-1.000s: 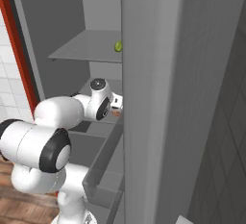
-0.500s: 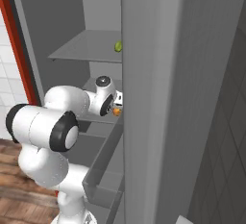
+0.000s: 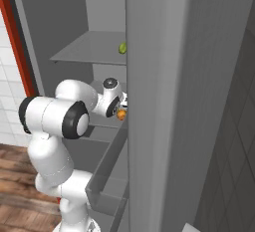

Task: Pick up the peach and mango from the fridge and place one fruit on each plate on the dining counter.

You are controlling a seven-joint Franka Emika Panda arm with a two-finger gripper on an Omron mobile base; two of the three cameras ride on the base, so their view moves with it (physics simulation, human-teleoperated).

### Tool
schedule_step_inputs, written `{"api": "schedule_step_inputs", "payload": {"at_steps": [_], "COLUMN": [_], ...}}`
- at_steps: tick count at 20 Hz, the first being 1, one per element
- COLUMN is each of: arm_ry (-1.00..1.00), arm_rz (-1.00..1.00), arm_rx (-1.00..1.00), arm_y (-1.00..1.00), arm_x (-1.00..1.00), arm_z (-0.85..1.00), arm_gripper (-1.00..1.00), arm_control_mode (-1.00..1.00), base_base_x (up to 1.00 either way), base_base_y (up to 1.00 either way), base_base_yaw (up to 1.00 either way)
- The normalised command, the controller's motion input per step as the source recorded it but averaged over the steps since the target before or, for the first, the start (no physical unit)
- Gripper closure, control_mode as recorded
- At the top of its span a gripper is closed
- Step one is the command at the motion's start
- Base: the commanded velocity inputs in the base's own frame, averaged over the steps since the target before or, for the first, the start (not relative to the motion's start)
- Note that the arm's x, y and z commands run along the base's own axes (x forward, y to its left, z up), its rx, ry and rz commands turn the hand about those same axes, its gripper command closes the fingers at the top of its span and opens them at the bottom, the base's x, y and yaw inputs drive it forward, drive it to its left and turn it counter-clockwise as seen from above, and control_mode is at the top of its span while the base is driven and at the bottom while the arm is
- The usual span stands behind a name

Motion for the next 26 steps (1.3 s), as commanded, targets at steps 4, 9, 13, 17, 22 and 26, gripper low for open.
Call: {"api": "schedule_step_inputs", "payload": {"at_steps": [4,9,13,17,22,26], "arm_ry": [0.00,0.00,0.00,0.03,0.02,0.00], "arm_rz": [0.00,0.00,0.00,0.00,0.00,0.00], "arm_rx": [0.00,0.00,0.00,0.00,0.00,0.00], "arm_y": [0.00,-0.01,-0.09,-0.03,0.00,0.00], "arm_x": [-0.32,-0.07,0.06,0.00,0.08,0.18], "arm_z": [0.00,0.00,0.00,-0.10,-0.26,-0.11], "arm_gripper": [-1.00,-1.00,-1.00,-1.00,-1.00,-1.00], "arm_control_mode": [-1.00,-1.00,-1.00,-1.00,-1.00,-1.00], "base_base_x": [0.00,0.00,0.00,0.00,0.00,0.00], "base_base_y": [0.00,0.00,0.00,0.00,0.00,0.00], "base_base_yaw": [0.00,0.00,0.00,0.00,0.00,0.00]}}
